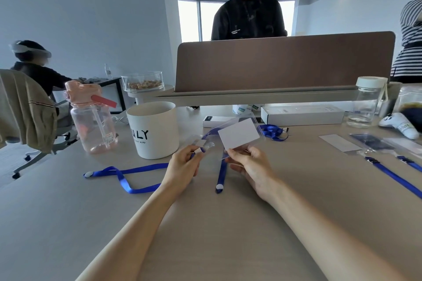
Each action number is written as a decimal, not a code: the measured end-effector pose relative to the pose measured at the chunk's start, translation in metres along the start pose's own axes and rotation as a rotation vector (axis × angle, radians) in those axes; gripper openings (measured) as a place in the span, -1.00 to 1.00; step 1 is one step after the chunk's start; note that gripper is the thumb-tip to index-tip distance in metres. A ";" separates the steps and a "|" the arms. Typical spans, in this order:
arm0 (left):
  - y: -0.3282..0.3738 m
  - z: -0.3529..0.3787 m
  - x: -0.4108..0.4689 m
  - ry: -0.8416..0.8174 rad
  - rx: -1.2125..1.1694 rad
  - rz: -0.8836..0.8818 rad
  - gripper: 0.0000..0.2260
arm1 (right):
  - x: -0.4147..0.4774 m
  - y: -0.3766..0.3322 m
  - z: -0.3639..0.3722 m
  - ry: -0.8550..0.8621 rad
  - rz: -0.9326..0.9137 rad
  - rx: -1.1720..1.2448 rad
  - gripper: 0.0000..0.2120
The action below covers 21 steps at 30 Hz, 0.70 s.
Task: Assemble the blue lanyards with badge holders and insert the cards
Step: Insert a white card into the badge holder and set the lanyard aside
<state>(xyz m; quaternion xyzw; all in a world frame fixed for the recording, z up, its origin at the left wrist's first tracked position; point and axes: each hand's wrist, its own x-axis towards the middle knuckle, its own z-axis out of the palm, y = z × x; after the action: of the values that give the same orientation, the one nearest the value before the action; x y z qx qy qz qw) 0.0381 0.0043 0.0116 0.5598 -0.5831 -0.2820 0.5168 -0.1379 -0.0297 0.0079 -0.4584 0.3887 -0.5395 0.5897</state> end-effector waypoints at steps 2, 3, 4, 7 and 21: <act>0.000 0.000 0.000 -0.002 -0.022 -0.009 -0.88 | 0.001 0.001 -0.001 0.007 0.005 0.011 -0.82; 0.000 0.000 0.000 -0.003 -0.032 -0.014 -0.88 | 0.002 0.001 -0.001 0.011 0.008 0.008 -0.82; 0.001 0.000 0.000 -0.004 -0.039 -0.020 -0.87 | 0.003 0.002 -0.001 0.014 0.011 0.002 -0.83; 0.003 0.000 -0.001 -0.007 -0.059 -0.032 -0.87 | 0.004 0.003 -0.002 0.017 0.012 -0.015 -0.86; 0.004 0.001 -0.006 -0.106 -0.004 -0.018 -0.78 | -0.006 0.007 0.003 -0.071 -0.193 -0.496 -0.91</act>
<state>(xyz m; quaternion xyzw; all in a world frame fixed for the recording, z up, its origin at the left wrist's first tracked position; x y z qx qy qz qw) 0.0347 0.0109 0.0134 0.5482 -0.6040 -0.3169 0.4840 -0.1340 -0.0229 0.0016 -0.6423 0.4427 -0.4651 0.4185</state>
